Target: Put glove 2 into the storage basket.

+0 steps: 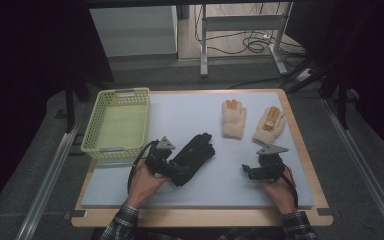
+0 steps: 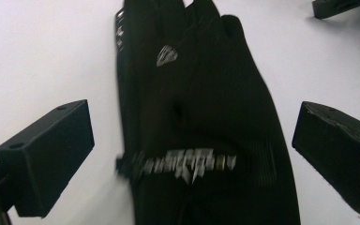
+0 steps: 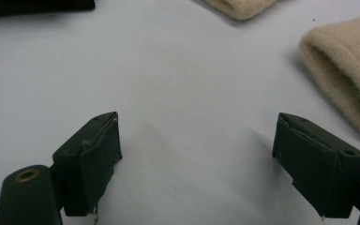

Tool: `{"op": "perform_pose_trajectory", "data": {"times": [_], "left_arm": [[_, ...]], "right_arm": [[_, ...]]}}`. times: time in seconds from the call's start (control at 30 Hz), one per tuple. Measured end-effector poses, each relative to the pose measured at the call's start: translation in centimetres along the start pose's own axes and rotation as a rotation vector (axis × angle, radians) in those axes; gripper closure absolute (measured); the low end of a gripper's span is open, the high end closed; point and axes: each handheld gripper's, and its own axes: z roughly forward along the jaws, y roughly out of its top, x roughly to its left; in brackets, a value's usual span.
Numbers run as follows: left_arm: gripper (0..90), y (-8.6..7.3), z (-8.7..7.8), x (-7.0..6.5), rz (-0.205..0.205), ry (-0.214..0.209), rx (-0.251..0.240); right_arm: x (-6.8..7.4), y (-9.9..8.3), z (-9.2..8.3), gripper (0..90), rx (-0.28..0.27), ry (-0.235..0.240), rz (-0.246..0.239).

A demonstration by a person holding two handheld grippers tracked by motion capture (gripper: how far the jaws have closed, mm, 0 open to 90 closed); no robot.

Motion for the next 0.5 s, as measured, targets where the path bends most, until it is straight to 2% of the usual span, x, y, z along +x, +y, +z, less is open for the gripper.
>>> {"op": "perform_pose_trajectory", "data": {"times": [0.13,0.27,0.37,0.47,0.5], "left_arm": [[0.0,1.2,2.1,-0.4,-0.006,0.006,0.026],[0.0,1.7,3.6,-0.6,-0.003,0.011,0.051],[0.0,1.8,4.5,-0.6,0.010,0.033,0.085],[0.0,1.7,5.2,-0.4,0.019,0.092,0.119],[0.0,1.6,5.5,-0.2,0.020,0.095,0.131]], "right_arm": [[0.0,0.0,0.0,15.1,0.000,0.000,0.001],[0.0,0.0,0.0,15.1,0.001,0.001,0.004],[0.0,0.0,0.0,15.1,0.001,0.003,0.005],[0.0,0.0,0.0,15.1,0.001,0.003,0.005],[0.0,0.0,0.0,15.1,0.001,0.003,0.006]]}}
